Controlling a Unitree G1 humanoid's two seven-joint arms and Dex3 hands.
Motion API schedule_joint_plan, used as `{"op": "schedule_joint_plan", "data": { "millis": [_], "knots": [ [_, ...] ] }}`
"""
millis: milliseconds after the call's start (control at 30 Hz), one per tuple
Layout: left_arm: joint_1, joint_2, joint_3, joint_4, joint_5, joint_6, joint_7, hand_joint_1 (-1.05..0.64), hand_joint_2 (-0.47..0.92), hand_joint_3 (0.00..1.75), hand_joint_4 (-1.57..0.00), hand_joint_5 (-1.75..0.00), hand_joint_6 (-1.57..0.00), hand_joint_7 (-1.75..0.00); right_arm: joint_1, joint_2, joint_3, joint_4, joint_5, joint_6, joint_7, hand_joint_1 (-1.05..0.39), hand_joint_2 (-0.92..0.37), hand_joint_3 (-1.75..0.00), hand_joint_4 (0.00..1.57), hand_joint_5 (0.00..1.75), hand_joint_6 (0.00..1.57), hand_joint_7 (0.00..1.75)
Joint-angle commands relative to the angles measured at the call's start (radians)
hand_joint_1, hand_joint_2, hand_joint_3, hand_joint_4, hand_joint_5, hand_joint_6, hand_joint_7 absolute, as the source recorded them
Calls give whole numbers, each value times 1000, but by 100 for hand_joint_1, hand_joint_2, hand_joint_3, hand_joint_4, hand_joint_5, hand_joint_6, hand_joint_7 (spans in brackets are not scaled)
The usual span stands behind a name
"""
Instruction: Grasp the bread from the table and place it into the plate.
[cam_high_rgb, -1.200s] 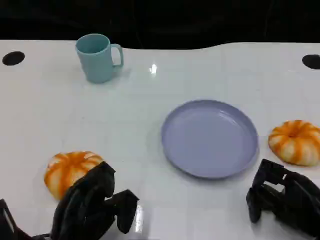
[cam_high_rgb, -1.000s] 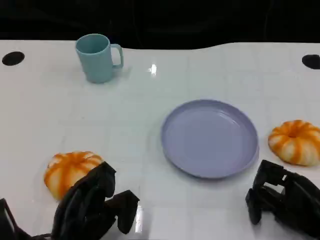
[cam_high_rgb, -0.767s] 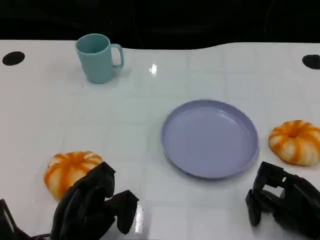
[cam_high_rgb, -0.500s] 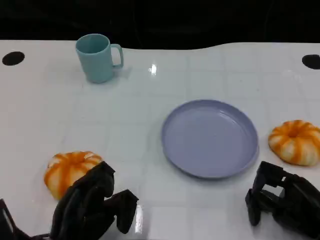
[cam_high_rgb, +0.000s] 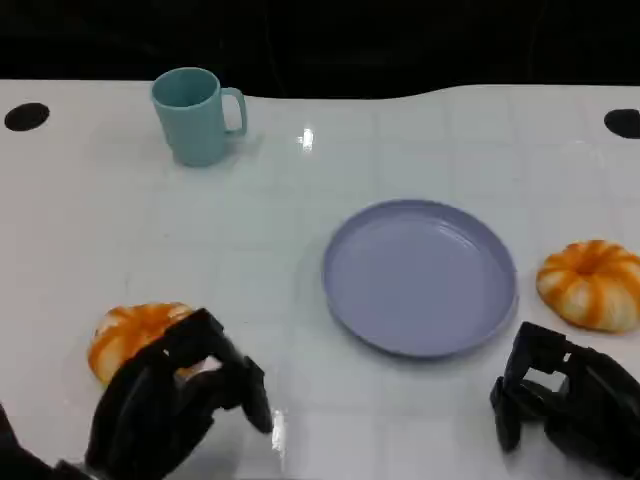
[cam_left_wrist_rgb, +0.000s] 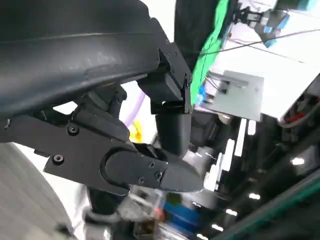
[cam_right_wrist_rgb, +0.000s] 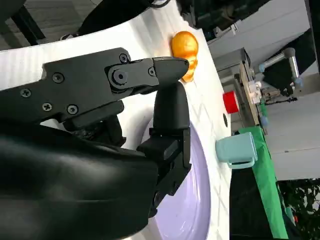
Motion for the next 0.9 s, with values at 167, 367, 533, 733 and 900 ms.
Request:
{"op": "schedule_joint_plan", "data": {
  "millis": [167, 367, 533, 733, 900],
  "knots": [
    [55, 107, -55, -168, 366, -221, 215, -73, 92, 14, -43, -111, -50, -61, 0, -8, -9, 10, 7, 0, 13, -58, -92, -20, 73, 175, 62, 163],
    [111, 207, -86, -361, 689, -211, 386, -65, 92, 7, -22, -98, -43, -41, -2, -8, -10, 12, 4, 18, 6, -58, -92, -18, 74, 175, 63, 164],
    [129, 288, -91, -473, 952, -207, 502, -60, 91, 4, -22, -92, -42, -33, -7, -7, -10, 17, 0, 10, 2, -59, -92, -20, 74, 175, 63, 163],
    [145, 372, -127, -634, 1353, -76, 522, -63, 91, 1, -9, -77, -37, -20, -9, -1, -10, 13, 4, 20, 0, -59, -92, -18, 74, 175, 63, 162],
    [124, 412, -180, -690, 1571, 25, 466, -62, 82, 0, -1, -71, -35, -14, -8, 0, -8, 12, -1, 13, -4, -60, -92, -18, 75, 175, 64, 162]
  ]
}}
